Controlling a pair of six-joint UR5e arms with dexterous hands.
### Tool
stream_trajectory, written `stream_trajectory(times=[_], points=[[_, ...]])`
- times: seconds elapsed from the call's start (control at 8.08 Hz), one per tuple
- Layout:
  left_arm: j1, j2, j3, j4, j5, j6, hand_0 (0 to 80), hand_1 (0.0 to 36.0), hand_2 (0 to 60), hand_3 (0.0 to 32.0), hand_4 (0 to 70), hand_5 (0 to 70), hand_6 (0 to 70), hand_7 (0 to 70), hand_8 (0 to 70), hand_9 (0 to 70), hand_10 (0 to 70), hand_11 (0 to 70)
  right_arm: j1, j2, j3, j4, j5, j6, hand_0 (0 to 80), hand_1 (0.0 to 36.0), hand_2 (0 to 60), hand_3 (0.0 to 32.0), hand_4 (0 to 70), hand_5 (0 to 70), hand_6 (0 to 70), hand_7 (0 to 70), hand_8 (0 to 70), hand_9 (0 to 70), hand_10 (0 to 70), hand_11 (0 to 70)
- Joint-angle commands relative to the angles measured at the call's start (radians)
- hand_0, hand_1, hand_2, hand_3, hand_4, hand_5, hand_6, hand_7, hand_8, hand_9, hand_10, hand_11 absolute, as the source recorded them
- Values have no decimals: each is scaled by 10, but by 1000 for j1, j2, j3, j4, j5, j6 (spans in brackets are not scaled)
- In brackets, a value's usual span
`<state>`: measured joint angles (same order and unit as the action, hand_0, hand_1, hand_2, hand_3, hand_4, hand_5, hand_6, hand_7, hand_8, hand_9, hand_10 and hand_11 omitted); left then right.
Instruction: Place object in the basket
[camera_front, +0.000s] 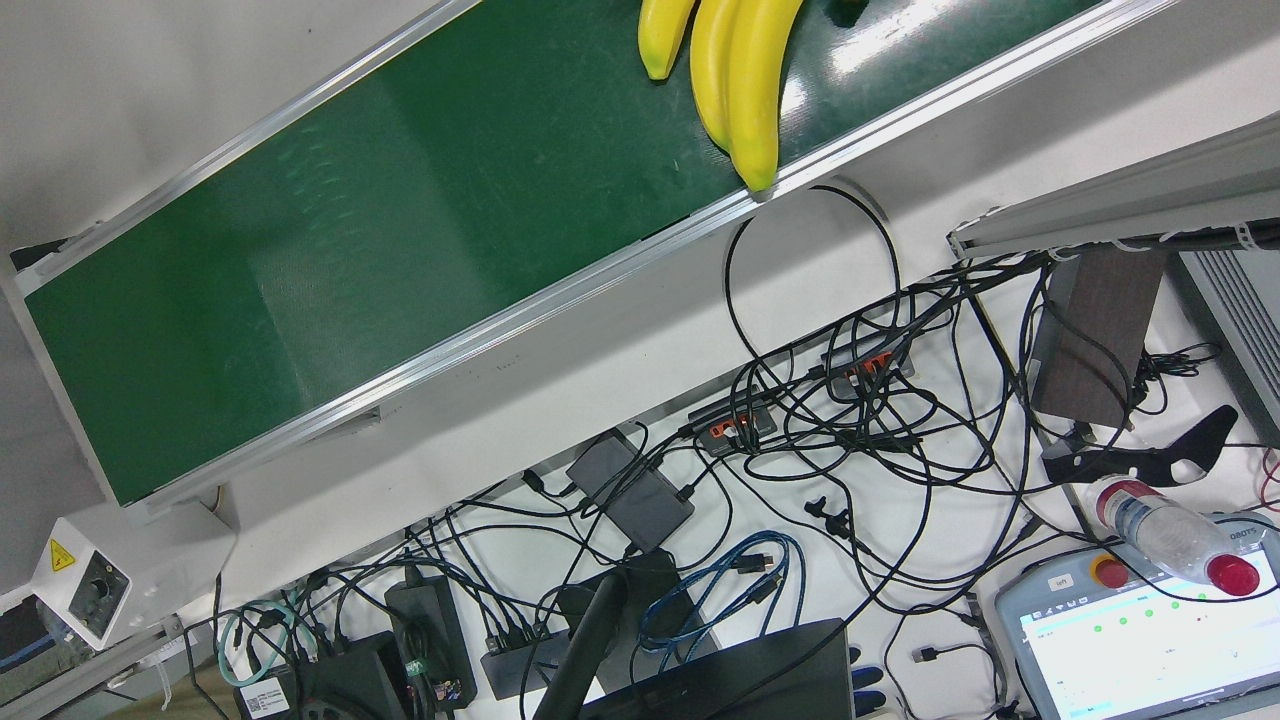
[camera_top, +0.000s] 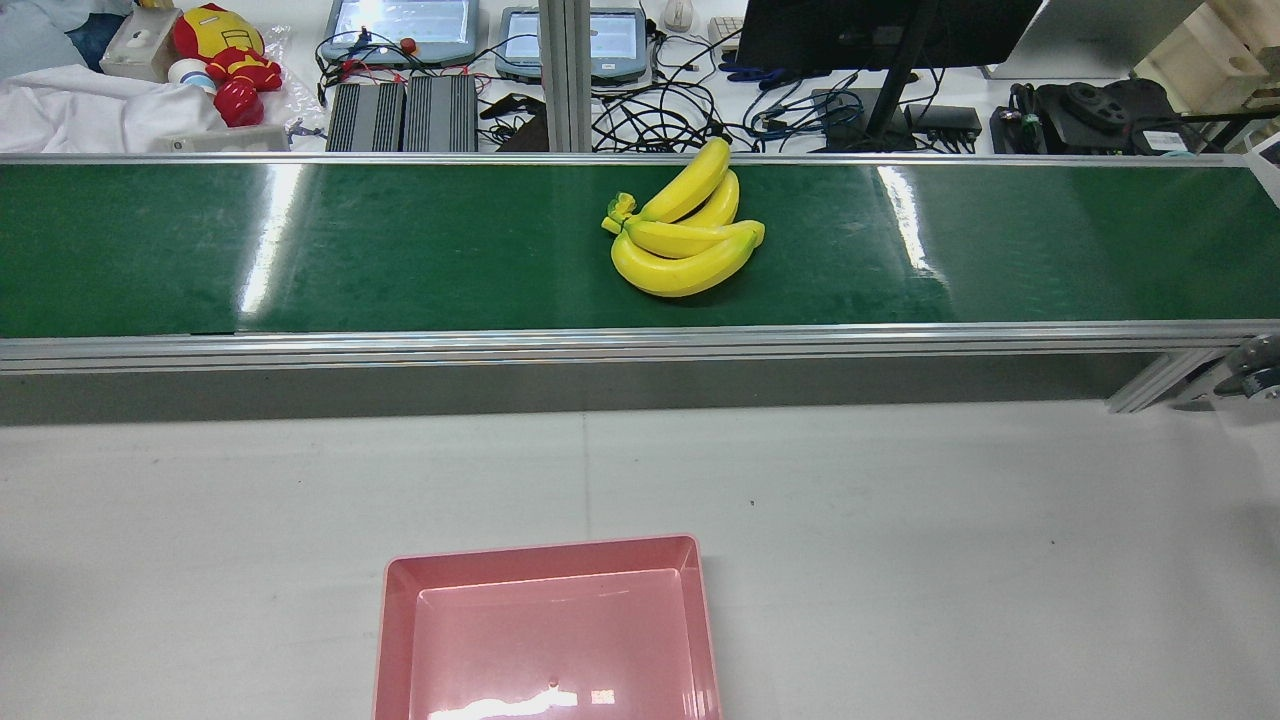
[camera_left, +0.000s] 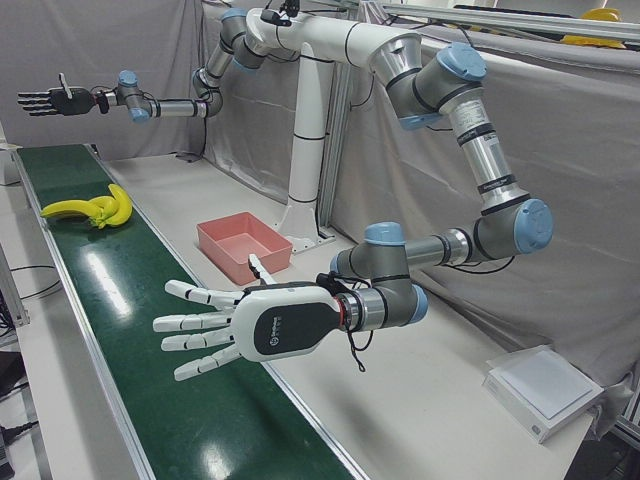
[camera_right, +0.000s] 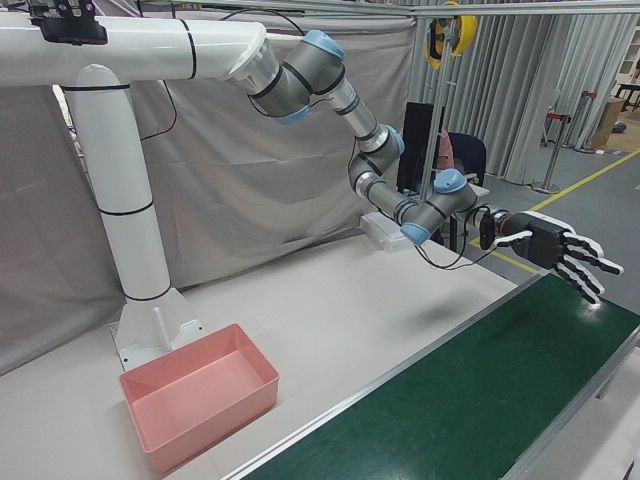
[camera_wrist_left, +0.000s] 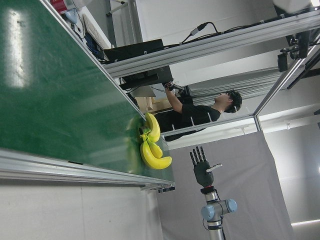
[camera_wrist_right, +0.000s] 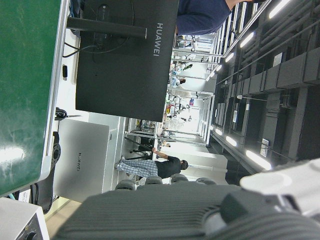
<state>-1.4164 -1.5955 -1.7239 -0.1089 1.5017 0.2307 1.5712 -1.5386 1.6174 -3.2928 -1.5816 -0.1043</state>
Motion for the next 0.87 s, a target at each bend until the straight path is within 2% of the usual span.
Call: stream_trajectory(times=[0.0, 0.74], points=[[1, 0, 0, 0, 2, -2, 572, 150, 0, 184, 62, 203, 5, 70, 103, 111, 34, 71, 0, 0, 1, 1, 0, 0, 0, 0, 0, 0, 0, 0, 0, 0, 0, 0, 0, 0], [-3, 2, 0, 0, 0, -4, 569, 149, 0, 198, 51, 198, 4, 69, 100, 111, 34, 71, 0, 0, -1, 1, 0, 0, 0, 0, 0, 0, 0, 0, 0, 0, 0, 0, 0, 0]])
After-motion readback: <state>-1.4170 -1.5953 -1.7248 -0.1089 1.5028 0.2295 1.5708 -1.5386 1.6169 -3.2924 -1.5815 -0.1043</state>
